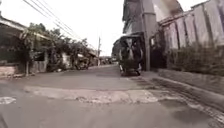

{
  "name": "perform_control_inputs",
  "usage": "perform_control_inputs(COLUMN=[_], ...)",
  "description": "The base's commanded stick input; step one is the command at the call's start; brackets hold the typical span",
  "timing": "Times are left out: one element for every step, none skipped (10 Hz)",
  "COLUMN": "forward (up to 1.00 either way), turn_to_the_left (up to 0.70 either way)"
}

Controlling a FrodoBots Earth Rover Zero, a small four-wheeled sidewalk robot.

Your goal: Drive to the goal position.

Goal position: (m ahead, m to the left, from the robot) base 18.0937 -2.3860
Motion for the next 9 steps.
perform_control_inputs(forward=[0.70, 0.70, 0.70, 0.70, 0.70, 0.70, 0.70, 0.70, 0.70], turn_to_the_left=[0.00, 0.00, 0.00, 0.00, 0.00, 0.00, 0.00, 0.00, 0.00])
